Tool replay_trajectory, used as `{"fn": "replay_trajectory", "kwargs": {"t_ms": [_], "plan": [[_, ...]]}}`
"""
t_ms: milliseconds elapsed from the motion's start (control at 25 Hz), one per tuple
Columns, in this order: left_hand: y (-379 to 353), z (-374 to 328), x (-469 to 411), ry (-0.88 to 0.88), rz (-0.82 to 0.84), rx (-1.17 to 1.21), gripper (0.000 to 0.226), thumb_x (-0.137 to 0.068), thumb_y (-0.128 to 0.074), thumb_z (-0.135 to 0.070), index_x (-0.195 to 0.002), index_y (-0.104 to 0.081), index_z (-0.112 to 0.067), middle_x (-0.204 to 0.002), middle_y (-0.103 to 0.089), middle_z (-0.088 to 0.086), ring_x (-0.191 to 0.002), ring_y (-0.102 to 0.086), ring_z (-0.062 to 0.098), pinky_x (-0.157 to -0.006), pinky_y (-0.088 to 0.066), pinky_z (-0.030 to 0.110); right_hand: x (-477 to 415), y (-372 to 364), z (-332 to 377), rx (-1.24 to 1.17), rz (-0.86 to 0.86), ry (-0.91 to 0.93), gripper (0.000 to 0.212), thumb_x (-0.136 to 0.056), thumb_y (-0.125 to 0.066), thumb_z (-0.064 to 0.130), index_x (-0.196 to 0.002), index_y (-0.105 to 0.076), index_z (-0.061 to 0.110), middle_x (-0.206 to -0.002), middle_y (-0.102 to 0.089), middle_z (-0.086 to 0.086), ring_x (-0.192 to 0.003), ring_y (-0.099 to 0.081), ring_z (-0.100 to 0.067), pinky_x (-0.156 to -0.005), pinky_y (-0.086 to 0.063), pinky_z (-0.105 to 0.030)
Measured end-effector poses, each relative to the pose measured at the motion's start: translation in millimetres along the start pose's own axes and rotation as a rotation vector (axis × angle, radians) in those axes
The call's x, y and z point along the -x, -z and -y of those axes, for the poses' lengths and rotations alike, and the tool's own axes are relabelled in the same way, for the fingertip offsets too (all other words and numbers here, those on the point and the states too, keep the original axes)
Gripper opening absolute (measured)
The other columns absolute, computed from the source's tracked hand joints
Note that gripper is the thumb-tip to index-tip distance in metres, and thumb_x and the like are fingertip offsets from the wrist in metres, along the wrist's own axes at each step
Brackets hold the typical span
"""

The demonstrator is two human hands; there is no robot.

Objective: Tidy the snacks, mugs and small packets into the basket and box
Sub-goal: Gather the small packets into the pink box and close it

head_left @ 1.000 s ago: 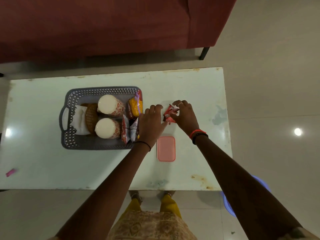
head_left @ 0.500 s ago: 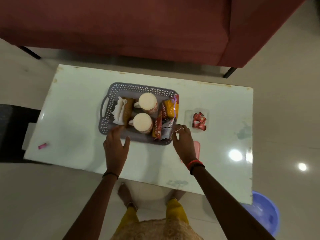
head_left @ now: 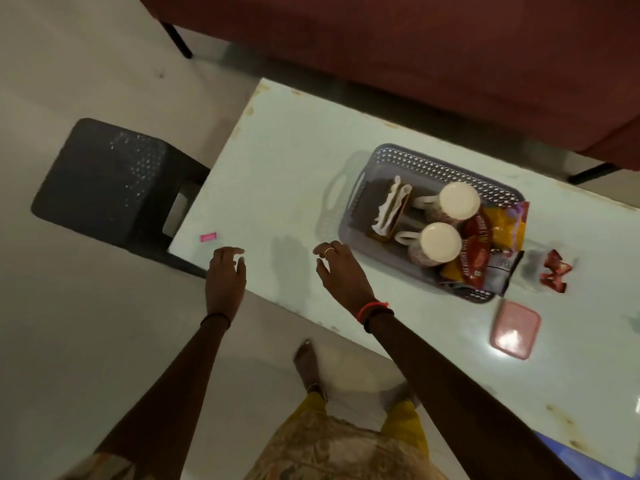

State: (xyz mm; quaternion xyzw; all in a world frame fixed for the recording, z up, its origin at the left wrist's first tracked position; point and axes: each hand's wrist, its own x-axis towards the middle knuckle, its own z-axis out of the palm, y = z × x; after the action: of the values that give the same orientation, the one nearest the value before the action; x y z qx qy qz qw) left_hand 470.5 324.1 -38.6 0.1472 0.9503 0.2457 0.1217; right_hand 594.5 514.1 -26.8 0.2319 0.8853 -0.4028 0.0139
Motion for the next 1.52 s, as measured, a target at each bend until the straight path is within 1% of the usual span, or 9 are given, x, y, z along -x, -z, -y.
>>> {"fn": "replay_trajectory", "kwargs": {"t_ms": [160,320,520,680,880,1000,1160,1280,1520], "plan": [[11.6,62.5,-60.8,-0.011,0.085,-0.072,0.035,-0.091,-0.037,0.006,-0.120,-0.052,-0.006,-0.129,-0.048,0.014,-0.115,-0.053,0.032,-0.097,-0.045,0.040,-40.9,-60.0,21.0,0.098,0.085,-0.022,0.026,-0.095,-0.045,0.010,-0.117,-0.059,0.008,-0.114,-0.059,-0.008,-0.108,-0.053,-0.024,-0.089,-0.045,-0.030],[6.1,98.2,-100.6,0.034,0.167,-0.261,0.048,-0.093,-0.045,-0.002,-0.139,-0.034,-0.011,-0.140,-0.033,0.023,-0.109,-0.055,0.042,-0.089,-0.053,0.049,-69.8,-97.9,26.0,0.145,0.117,-0.094,0.028,-0.094,-0.043,0.009,-0.118,-0.058,0.008,-0.114,-0.058,-0.009,-0.107,-0.052,-0.025,-0.088,-0.047,-0.033],[1.0,117.4,-123.8,-0.059,0.212,-0.271,0.017,-0.094,-0.044,-0.004,-0.110,-0.050,-0.003,-0.110,-0.043,0.024,-0.087,-0.056,0.043,-0.074,-0.053,0.050,-88.2,-113.6,30.0,0.166,0.141,-0.104,0.028,-0.094,-0.042,0.009,-0.118,-0.058,0.008,-0.112,-0.058,-0.010,-0.105,-0.053,-0.026,-0.086,-0.049,-0.035],[3.7,104.4,-123.7,-0.075,0.138,-0.164,0.014,-0.095,-0.047,-0.015,-0.105,-0.050,-0.005,-0.106,-0.049,0.020,-0.077,-0.061,0.036,-0.068,-0.056,0.046,-92.3,-102.6,27.4,0.118,0.082,-0.151,0.028,-0.095,-0.043,0.008,-0.118,-0.059,0.007,-0.112,-0.058,-0.011,-0.108,-0.054,-0.026,-0.089,-0.049,-0.036],[-3.3,31.6,-110.1,-0.073,0.048,0.049,0.012,-0.092,-0.050,-0.028,-0.100,-0.052,-0.019,-0.099,-0.058,0.000,-0.069,-0.053,0.012,-0.057,-0.041,0.026,-94.5,-60.7,20.3,-0.017,-0.082,-0.203,0.025,-0.095,-0.043,0.007,-0.111,-0.062,0.008,-0.111,-0.061,-0.008,-0.107,-0.055,-0.022,-0.088,-0.047,-0.028],[-15.4,-29.4,-96.3,-0.095,0.068,0.157,0.013,-0.091,-0.052,-0.035,-0.094,-0.053,-0.022,-0.095,-0.061,-0.006,-0.067,-0.053,0.009,-0.053,-0.036,0.020,-93.6,-19.5,11.5,-0.121,-0.255,-0.232,0.024,-0.094,-0.045,0.005,-0.108,-0.064,0.006,-0.112,-0.063,-0.010,-0.109,-0.058,-0.024,-0.092,-0.048,-0.033],[-44.4,-117.5,-63.0,-0.246,0.127,0.216,0.015,-0.091,-0.052,-0.039,-0.093,-0.055,-0.025,-0.095,-0.062,-0.014,-0.062,-0.052,0.004,-0.052,-0.034,0.010,-74.1,40.7,-21.7,-0.179,-0.425,-0.276,0.021,-0.093,-0.046,0.003,-0.104,-0.065,0.000,-0.105,-0.067,-0.019,-0.101,-0.061,-0.031,-0.089,-0.050,-0.042],[-76.4,-188.1,-24.6,-0.390,0.231,0.247,0.020,-0.090,-0.054,-0.039,-0.101,-0.058,-0.023,-0.089,-0.058,-0.018,-0.067,-0.053,-0.001,-0.055,-0.034,0.006,-42.0,89.2,-64.2,-0.149,-0.530,-0.338,0.020,-0.093,-0.049,0.005,-0.105,-0.065,0.000,-0.107,-0.067,-0.020,-0.103,-0.060,-0.032,-0.089,-0.045,-0.038],[-156.1,-313.5,59.3,-0.582,0.289,0.252,0.021,-0.092,-0.054,-0.034,-0.099,-0.059,-0.016,-0.096,-0.066,0.003,-0.082,-0.063,0.015,-0.059,-0.048,0.027,43.3,176.4,-173.4,-0.190,-0.711,-0.524,0.022,-0.089,-0.049,-0.001,-0.104,-0.065,-0.003,-0.108,-0.066,-0.021,-0.102,-0.060,-0.032,-0.088,-0.044,-0.025]]}}
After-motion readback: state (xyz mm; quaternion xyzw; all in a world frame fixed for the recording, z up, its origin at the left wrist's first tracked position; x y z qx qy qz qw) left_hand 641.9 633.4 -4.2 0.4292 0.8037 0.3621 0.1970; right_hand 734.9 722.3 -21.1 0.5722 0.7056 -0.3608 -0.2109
